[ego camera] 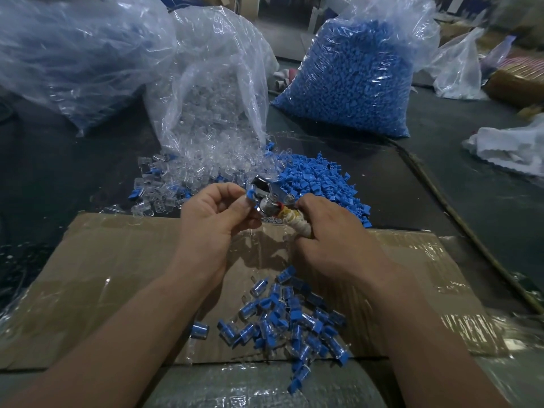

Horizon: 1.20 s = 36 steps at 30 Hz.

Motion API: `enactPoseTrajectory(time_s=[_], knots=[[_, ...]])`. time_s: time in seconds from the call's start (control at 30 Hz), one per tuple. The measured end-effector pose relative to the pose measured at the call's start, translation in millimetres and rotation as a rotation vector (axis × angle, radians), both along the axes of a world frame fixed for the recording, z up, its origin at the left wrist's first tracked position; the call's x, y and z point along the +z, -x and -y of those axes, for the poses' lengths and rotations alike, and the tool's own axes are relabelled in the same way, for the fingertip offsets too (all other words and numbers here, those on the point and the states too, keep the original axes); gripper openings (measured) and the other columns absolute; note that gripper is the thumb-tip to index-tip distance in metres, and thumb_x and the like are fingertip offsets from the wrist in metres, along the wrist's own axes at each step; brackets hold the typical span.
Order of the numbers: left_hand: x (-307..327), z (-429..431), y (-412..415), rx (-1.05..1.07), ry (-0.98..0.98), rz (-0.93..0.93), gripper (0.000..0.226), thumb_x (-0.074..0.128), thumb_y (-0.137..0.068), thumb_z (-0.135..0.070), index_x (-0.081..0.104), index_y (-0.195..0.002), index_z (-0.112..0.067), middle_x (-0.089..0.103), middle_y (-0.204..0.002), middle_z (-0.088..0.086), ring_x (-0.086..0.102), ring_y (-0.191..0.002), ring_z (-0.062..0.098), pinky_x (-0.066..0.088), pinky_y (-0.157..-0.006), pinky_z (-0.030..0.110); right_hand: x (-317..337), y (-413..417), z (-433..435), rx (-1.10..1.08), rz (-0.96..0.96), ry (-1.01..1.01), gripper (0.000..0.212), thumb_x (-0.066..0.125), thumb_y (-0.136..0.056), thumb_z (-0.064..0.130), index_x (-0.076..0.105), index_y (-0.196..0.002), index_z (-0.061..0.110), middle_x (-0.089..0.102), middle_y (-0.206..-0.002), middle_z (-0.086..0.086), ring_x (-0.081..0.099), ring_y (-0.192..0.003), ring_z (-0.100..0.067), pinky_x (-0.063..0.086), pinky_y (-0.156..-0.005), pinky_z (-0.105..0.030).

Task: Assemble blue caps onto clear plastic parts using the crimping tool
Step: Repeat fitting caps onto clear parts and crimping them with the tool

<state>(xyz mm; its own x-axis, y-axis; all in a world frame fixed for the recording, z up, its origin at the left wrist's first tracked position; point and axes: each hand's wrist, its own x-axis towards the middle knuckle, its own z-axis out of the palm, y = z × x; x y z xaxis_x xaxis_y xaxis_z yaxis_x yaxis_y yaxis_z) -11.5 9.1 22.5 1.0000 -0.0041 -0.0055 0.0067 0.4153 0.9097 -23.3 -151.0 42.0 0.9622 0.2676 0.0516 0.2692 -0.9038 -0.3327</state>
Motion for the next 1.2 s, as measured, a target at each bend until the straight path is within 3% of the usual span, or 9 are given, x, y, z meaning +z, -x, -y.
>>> enactPoseTrajectory(time_s=[0.2, 0.53, 0.7, 0.83, 1.2], knots=[[-2.8, 1.8, 0.6, -0.016, 0.025, -0.027, 0.015, 0.060, -0.061, -0.010, 0.059, -0.076, -0.008, 0.066, -0.067, 0.006, 0.064, -0.061, 0.015, 0.054, -0.054, 0.022, 1.8, 0.8, -1.2, 0.006, -0.013, -0.005, 0.015, 0.050, -0.084, 0.028, 0.038, -0.092, 0.024, 0.035, -0.077, 0.017, 0.032, -0.070, 0.003, 0.022, -0.059, -0.012], [1.5, 0.5, 1.9, 0.021, 0.021, 0.003, 0.012, 0.059, -0.065, -0.008, 0.058, -0.076, -0.008, 0.066, -0.062, 0.003, 0.063, -0.056, 0.011, 0.053, -0.052, 0.020, 4.9, 1.9, -3.0, 0.001, -0.036, -0.039, 0.015, 0.049, -0.082, 0.030, 0.036, -0.090, 0.027, 0.035, -0.075, 0.017, 0.032, -0.068, 0.003, 0.021, -0.058, -0.014], [2.4, 0.7, 4.0, 0.034, -0.053, 0.040, 0.010, 0.060, -0.066, -0.008, 0.058, -0.076, -0.008, 0.065, -0.059, -0.001, 0.062, -0.055, 0.010, 0.053, -0.052, 0.019, 4.7, 1.0, -3.7, -0.011, -0.024, -0.058, 0.014, 0.052, -0.081, 0.026, 0.040, -0.089, 0.026, 0.039, -0.074, 0.016, 0.035, -0.067, 0.002, 0.023, -0.057, -0.015], [2.3, 0.4, 5.1, 0.063, -0.136, 0.065, 0.010, 0.058, -0.080, 0.001, 0.058, -0.078, -0.009, 0.065, -0.062, -0.001, 0.062, -0.056, 0.010, 0.053, -0.054, 0.019, 3.8, 1.3, -6.5, -0.046, -0.010, -0.088, 0.010, 0.053, -0.080, 0.026, 0.046, -0.087, 0.024, 0.046, -0.075, 0.014, 0.040, -0.067, -0.001, 0.026, -0.056, -0.019], [4.6, 1.9, 8.6, 0.105, -0.246, 0.103, 0.013, 0.057, -0.083, 0.002, 0.058, -0.079, -0.010, 0.063, -0.074, 0.008, 0.062, -0.060, 0.011, 0.052, -0.055, 0.017, 3.7, 3.9, -8.4, -0.077, 0.003, -0.212, 0.016, 0.050, -0.069, 0.035, 0.053, -0.080, 0.023, 0.053, -0.070, 0.011, 0.046, -0.066, -0.005, 0.029, -0.054, -0.023]])
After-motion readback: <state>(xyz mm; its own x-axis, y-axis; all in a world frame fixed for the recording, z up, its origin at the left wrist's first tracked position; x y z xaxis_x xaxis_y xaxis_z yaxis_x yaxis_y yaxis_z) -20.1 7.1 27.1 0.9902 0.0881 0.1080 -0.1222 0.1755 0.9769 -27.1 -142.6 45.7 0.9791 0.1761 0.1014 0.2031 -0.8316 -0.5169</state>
